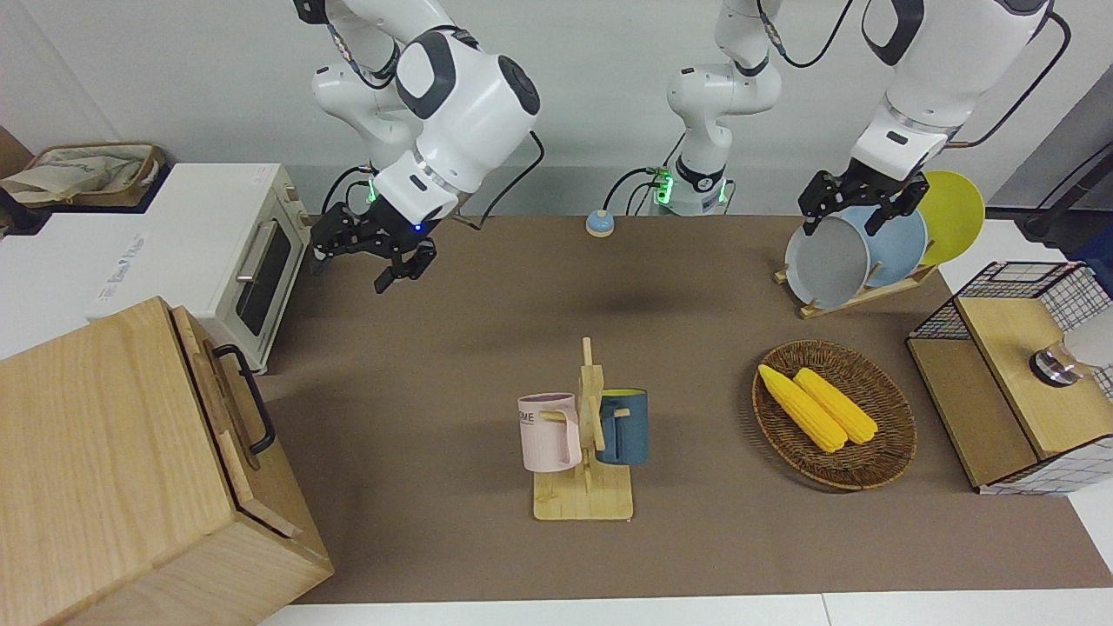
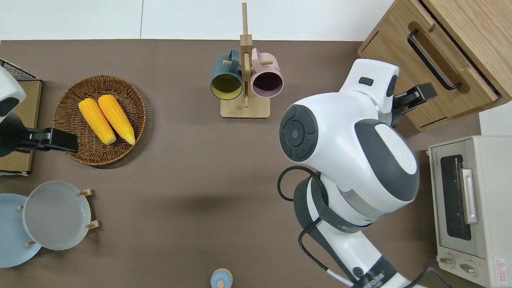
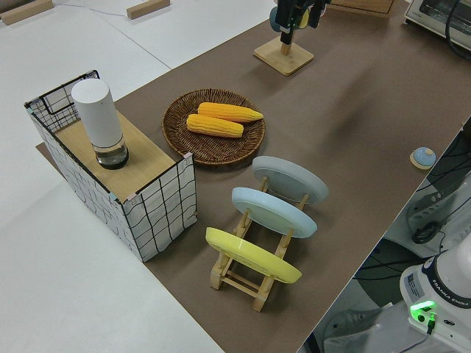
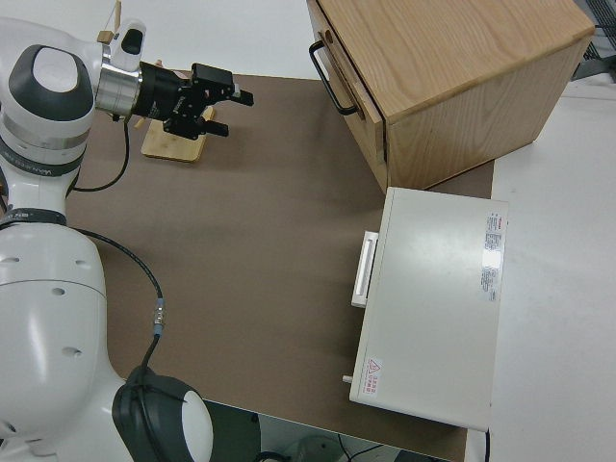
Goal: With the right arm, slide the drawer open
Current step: 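Reach the right gripper to the black drawer handle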
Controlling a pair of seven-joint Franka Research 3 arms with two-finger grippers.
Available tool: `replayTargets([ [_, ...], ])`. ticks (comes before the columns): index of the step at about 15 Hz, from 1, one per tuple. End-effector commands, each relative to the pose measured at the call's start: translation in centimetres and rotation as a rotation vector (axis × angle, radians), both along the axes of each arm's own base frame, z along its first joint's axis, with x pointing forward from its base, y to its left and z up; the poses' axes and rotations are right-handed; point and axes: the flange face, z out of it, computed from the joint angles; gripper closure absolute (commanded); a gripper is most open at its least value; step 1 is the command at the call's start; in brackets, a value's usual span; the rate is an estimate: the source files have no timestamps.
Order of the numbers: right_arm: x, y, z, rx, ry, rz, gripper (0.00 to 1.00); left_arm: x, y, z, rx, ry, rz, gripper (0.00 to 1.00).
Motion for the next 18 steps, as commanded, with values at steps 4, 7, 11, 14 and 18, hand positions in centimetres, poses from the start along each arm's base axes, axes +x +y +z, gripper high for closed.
replayTargets([
  [4,2.3,-0.5,-5.5,-0.313,-0.125,0.127,0.015,0.2,0.1,0.4,0.016,0.005,-0.012,0.01],
  [7,4.6,-2.5,-7.6,-0.388,-0.169,0.177,0.015,0.2,0.1,0.3,0.016,0.006,-0.012,0.01],
  [11,6.8,-4.9,-10.3,-0.476,-0.207,0.218,0.015,0.2,0.1,0.4,0.016,0.005,-0.012,0.01],
  [14,7.9,-6.7,-11.4,-0.494,-0.226,0.236,0.017,0.2,0.1,0.4,0.016,0.005,-0.012,0.01],
  [18,9.0,-8.8,-13.1,-0.512,-0.259,0.249,0.017,0.2,0.1,0.4,0.016,0.005,-0.012,0.01],
])
